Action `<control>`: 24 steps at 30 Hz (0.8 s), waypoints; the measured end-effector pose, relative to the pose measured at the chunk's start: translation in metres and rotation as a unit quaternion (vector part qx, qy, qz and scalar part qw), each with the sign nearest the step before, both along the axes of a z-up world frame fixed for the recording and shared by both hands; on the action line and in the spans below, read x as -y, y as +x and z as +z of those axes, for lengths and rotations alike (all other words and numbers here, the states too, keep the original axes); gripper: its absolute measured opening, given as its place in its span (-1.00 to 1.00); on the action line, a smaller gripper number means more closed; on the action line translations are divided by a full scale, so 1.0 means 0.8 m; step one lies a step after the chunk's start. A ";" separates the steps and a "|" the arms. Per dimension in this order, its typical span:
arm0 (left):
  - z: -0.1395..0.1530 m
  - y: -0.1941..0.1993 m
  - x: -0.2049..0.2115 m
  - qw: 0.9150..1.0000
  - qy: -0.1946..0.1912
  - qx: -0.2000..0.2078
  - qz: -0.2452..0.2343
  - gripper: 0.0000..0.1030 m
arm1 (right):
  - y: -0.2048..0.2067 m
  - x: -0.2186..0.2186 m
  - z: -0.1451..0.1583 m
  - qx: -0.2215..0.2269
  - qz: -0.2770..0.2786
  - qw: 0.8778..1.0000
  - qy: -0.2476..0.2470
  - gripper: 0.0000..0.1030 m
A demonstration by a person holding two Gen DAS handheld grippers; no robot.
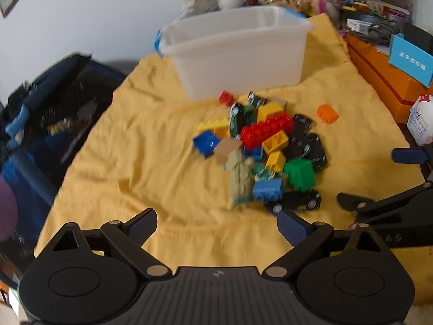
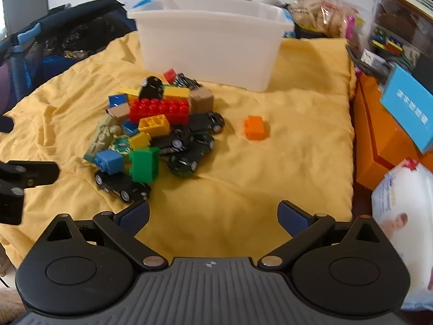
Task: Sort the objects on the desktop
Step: 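Move both tools toward the pile of cars and bricks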
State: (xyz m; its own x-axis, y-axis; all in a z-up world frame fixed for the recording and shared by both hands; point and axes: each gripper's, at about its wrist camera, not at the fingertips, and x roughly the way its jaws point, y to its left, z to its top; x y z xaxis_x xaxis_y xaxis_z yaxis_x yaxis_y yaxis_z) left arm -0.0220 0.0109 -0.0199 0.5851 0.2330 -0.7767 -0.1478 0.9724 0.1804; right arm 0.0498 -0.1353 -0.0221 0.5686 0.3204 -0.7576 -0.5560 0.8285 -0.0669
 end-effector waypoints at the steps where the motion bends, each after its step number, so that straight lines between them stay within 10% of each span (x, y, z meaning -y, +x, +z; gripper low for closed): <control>1: -0.001 -0.002 -0.004 1.000 -0.009 -0.003 0.000 0.81 | -0.002 0.004 0.001 -0.003 0.004 1.000 0.009 1.00; 5: -0.005 -0.007 -0.016 0.999 -0.048 -0.006 0.004 0.77 | -0.006 0.016 0.001 -0.042 0.045 0.996 0.063 1.00; 11: -0.010 -0.006 -0.012 0.995 -0.090 -0.012 -0.029 0.70 | -0.021 -0.008 -0.005 -0.047 0.078 0.996 -0.003 1.00; 18: -0.013 -0.005 0.015 0.992 -0.072 -0.010 -0.105 0.08 | -0.020 -0.001 -0.019 -0.077 0.080 0.993 -0.027 1.00; 24: -0.021 0.004 0.038 0.984 -0.027 -0.011 -0.178 -0.11 | -0.017 0.008 -0.021 -0.086 0.078 0.993 -0.016 0.40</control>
State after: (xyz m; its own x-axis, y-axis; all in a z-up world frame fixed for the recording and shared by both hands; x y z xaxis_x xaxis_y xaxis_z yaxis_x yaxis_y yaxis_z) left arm -0.0191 -0.0194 -0.0363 0.6053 -0.0261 -0.7956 0.2079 0.9700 0.1263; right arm 0.0365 -0.1414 -0.0389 0.3751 0.3686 -0.8505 -0.6824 0.7308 0.0158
